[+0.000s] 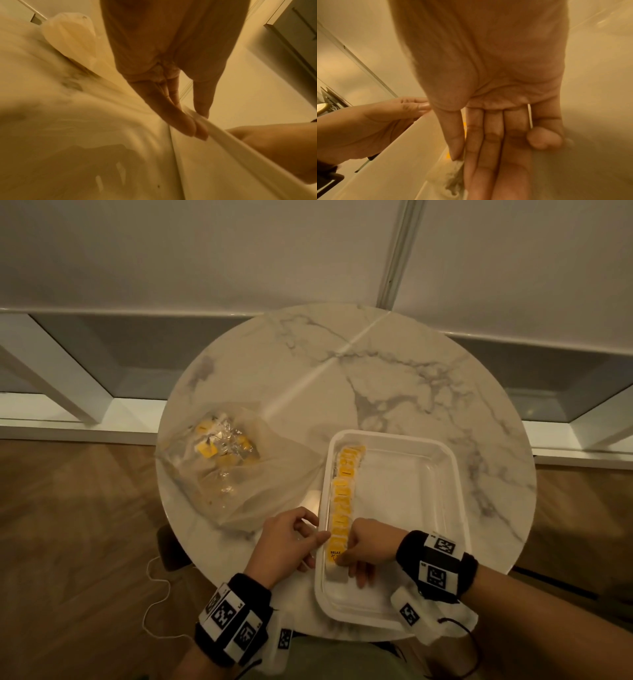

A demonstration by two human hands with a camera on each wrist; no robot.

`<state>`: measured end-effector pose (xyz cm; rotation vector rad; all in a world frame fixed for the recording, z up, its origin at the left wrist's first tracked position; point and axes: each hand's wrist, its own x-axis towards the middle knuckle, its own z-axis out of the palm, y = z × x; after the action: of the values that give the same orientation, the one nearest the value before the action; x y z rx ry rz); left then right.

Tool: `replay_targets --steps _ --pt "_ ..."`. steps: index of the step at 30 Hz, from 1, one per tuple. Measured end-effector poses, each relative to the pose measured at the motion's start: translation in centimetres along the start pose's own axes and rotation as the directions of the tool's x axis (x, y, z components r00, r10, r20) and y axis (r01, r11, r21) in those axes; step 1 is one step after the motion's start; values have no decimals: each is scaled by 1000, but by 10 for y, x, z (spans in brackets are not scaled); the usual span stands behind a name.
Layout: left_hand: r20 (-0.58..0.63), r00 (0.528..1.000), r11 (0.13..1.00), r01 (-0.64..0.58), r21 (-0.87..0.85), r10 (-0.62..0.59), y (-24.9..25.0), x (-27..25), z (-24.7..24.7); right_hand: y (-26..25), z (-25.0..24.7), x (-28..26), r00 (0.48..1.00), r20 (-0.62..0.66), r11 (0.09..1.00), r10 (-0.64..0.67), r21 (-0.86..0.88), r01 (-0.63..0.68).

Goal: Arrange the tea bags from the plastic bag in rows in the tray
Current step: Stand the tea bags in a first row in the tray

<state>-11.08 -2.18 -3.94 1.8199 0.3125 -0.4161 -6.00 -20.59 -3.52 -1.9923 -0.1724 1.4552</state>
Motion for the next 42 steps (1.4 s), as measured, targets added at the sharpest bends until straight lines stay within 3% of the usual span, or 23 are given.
replay_targets --steps 6,8,9,11,12,13,14,16,17,19,22,24,27,29,32,34,39,42 --pt "55 998 999 9 52 -12 9 -2 -1 -1 -5 -1 999 -30 1000 19 15 -18" --pt "-13 993 982 -113 152 116 10 -3 -11 -9 -8 -9 999 -43 997 27 -70 -30" --pt "-102 967 954 -205 219 232 11 -4 -19 -13 -12 -15 998 -52 993 23 -116 -29" --pt "-283 839 850 -333 408 465 13 -8 -37 -22 -22 -25 997 -81 988 -21 -156 8" --pt "-324 778 784 -322 531 539 13 -9 -45 -28 -27 -31 993 -98 988 -66 -145 51" --pt "-330 756 719 -256 646 565 13 -8 -52 -36 -31 -36 985 -117 986 -126 -127 111" --pt "-307 782 651 -160 742 543 10 -2 -59 -47 -34 -40 971 -139 978 -194 -110 180" --pt "-269 886 567 9 824 377 8 9 -74 -73 -32 -46 926 -188 945 -327 -87 315" --pt "-275 912 589 47 807 304 8 14 -80 -88 -28 -46 898 -210 922 -387 -82 378" --pt "-327 903 710 35 704 279 12 18 -94 -114 -19 -35 839 -240 872 -488 -98 479" --pt "-488 798 840 -41 542 353 19 12 -108 -141 -6 -3 764 -302 820 -570 -257 511" --pt "-573 723 903 -170 395 387 25 10 -113 -153 3 15 717 -333 783 -612 -380 492" --pt "-635 675 924 -322 205 376 39 7 -115 -167 16 37 664 -284 702 -692 -479 527" --pt "-631 683 921 -360 147 367 45 5 -115 -177 18 56 685 -251 685 -684 -544 485" --pt "-597 725 925 -371 83 344 50 1 -115 -197 17 89 813 -148 634 -563 -708 311" --pt "-588 742 930 -363 52 322 52 -1 -118 -206 21 104 858 -85 579 -507 -771 266" --pt "-604 744 942 -333 36 286 46 -2 -130 -214 40 127 815 -171 478 -554 -867 143" --pt "-604 749 940 -341 3 273 40 -1 -135 -216 45 136 792 -212 475 -573 -873 111"
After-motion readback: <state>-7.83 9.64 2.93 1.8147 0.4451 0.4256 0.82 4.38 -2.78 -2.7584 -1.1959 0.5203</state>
